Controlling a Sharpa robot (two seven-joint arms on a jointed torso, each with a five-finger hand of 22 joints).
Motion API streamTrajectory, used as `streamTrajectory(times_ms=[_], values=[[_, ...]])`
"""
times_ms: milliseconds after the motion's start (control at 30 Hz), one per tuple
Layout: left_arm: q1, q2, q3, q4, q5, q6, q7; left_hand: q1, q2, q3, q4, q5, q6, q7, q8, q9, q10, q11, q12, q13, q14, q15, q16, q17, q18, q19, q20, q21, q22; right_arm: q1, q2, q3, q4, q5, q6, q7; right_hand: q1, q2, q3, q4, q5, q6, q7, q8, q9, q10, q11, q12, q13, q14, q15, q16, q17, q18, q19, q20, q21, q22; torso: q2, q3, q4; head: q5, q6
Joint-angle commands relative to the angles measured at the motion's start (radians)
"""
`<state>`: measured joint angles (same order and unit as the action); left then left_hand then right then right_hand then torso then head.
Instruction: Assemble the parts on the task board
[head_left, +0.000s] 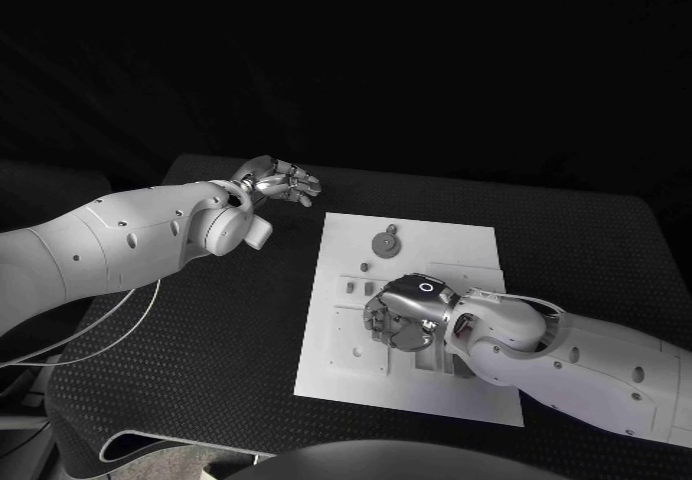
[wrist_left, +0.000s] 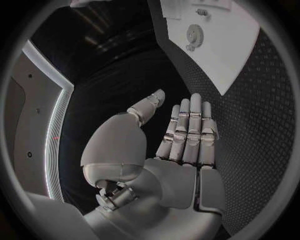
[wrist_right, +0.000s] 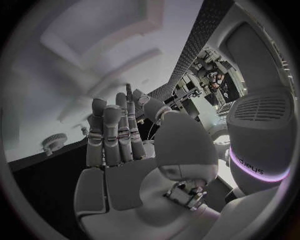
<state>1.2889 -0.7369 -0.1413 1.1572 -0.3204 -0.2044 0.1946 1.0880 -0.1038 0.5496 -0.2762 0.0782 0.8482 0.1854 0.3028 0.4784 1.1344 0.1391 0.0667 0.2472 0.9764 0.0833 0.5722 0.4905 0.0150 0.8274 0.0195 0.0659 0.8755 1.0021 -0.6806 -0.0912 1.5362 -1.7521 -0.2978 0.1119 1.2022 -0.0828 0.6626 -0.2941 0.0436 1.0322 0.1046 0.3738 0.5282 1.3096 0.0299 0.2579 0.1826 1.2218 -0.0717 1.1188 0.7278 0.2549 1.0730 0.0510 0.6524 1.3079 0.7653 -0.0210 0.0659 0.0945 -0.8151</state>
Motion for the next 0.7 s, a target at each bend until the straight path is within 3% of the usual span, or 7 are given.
streamTrajectory(times_ms=[33, 700], values=[[0.001, 0.001, 0.001, 0.002, 0.006, 0.015, 0.009, -0.002, 0.001, -0.007, 0.001, -0.005, -0.007, 0.000, 0.006, -0.001, -0.006, 0.000, 0.004, -0.001, 0.005, 0.000, -0.007, 0.002, -0.015, 0.010, 0.000, 0.000, -0.002, -0.003, 0.003, -0.001, -0.011, -0.022, 0.002, 0.009, 0.010, 0.010, 0.005, 0.002, 0.007, 0.005, -0.002, 0.005, 0.002, 0.011, 0.000, 0.001, -0.004, -0.001, -0.008, 0.002, 0.001, 0.007, 0.008, -0.002, 0.004, 0.023, 0.000, 0.0004, -0.0007, 0.002, -0.001], [0.001, -0.001, 0.001, 0.001, 0.006, 0.017, 0.007, -0.002, 0.002, -0.007, 0.002, -0.005, -0.008, 0.000, 0.006, -0.002, -0.007, 0.000, 0.003, -0.002, 0.006, 0.000, -0.010, 0.005, -0.015, 0.010, 0.001, 0.000, -0.004, -0.004, -0.001, -0.001, -0.026, -0.043, 0.002, 0.012, 0.011, 0.010, 0.004, 0.001, 0.007, 0.005, -0.002, 0.006, 0.002, 0.012, 0.000, 0.000, -0.003, 0.000, -0.009, 0.002, 0.002, 0.007, 0.008, -0.002, 0.005, 0.023, 0.000, 0.0007, -0.0006, 0.008, -0.005]])
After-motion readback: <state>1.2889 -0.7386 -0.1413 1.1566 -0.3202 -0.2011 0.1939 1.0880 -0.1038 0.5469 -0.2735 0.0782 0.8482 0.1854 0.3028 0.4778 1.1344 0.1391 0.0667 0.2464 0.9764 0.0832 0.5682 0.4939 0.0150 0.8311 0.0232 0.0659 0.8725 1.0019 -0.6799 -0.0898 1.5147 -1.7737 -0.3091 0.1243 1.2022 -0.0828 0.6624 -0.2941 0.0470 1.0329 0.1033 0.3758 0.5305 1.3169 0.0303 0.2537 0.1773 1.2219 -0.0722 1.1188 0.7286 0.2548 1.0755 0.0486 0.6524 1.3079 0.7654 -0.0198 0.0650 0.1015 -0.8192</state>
